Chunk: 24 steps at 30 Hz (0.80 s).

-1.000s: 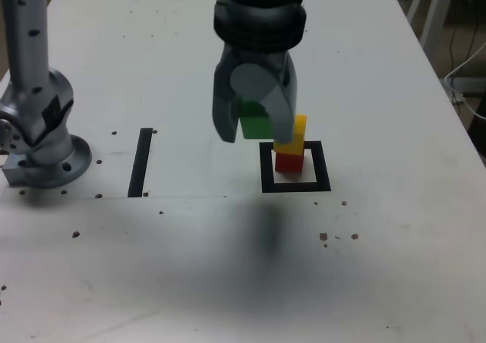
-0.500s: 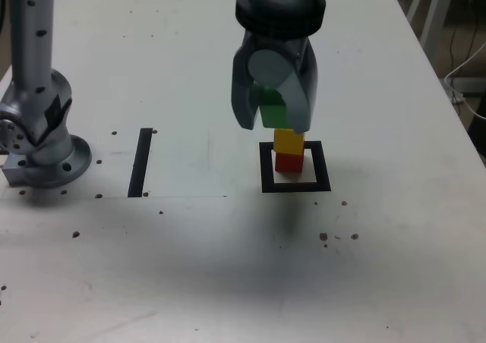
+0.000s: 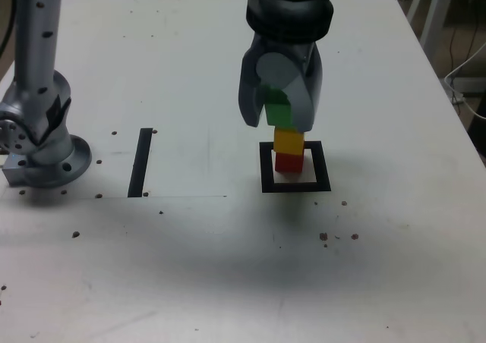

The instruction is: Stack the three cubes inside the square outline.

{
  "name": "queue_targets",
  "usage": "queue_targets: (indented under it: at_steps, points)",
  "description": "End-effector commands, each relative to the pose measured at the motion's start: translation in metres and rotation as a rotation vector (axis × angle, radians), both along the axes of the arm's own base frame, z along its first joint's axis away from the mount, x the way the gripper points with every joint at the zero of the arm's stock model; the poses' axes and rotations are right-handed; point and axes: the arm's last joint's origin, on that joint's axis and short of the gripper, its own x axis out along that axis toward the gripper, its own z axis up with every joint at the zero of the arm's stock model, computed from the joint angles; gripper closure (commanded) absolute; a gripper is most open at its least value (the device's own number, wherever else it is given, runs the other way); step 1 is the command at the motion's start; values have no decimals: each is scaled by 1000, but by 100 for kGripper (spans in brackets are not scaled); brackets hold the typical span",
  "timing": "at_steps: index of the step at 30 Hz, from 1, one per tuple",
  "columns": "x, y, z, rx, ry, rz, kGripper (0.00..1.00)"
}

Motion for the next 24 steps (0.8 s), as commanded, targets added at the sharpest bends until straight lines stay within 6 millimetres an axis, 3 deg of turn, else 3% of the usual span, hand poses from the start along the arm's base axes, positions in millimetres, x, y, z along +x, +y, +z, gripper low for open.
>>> queue_targets:
  at_steps: [1, 16, 18, 24]
  points:
    - [3, 2, -2, 8, 3, 1, 69]
    - [14, 7, -15, 15, 27, 9, 68]
    - [14, 7, -16, 17, 28, 8, 60]
    - [14, 8, -18, 17, 35, 0, 11]
